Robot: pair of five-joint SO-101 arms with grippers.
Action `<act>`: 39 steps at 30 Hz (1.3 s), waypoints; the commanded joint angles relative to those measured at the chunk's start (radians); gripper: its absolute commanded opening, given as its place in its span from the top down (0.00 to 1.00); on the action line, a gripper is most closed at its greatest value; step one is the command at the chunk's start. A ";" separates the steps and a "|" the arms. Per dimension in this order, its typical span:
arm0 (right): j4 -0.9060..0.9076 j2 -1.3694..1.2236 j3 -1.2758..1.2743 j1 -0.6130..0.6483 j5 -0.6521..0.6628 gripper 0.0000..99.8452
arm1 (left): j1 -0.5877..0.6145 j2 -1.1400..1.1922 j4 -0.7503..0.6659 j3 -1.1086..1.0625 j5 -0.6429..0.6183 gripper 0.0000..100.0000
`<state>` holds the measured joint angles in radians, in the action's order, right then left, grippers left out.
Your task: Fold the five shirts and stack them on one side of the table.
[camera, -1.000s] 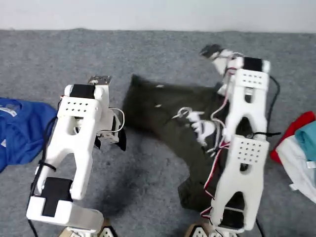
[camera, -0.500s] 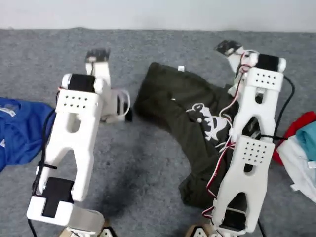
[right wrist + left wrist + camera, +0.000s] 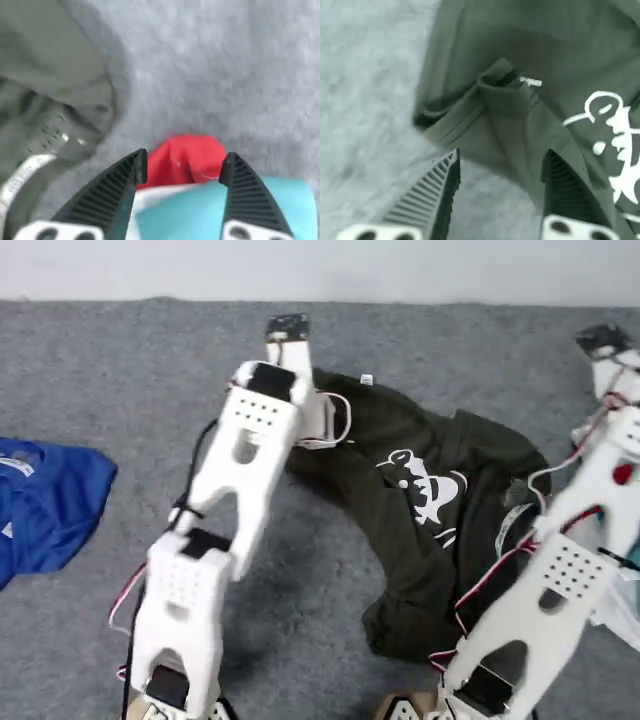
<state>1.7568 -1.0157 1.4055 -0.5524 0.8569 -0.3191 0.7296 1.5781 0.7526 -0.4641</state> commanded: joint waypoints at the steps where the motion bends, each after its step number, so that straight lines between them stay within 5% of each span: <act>1: 0.045 0.022 -0.005 -0.042 0.035 0.76 | -0.035 0.235 0.087 0.371 -0.015 0.74; 8: 0.045 0.022 -0.002 -0.053 0.037 0.76 | -0.035 0.468 0.144 0.605 -0.012 0.75; 16: 0.045 0.021 -0.025 -0.021 0.037 0.76 | -0.034 0.408 0.167 0.605 0.077 0.97; 22: 0.045 0.022 -0.034 0.004 0.032 0.77 | -0.026 0.319 0.180 0.575 0.080 0.98; 31: 0.045 0.085 -0.095 0.035 0.078 0.77 | -0.028 -0.080 0.180 0.116 0.097 0.98; 39: 0.045 0.515 -0.801 0.189 0.221 0.76 | 0.037 -0.517 0.178 -0.518 0.247 0.98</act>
<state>1.7568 -0.7288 0.8915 -0.4342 1.0104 -0.3268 0.4595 1.7269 0.5132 -0.2616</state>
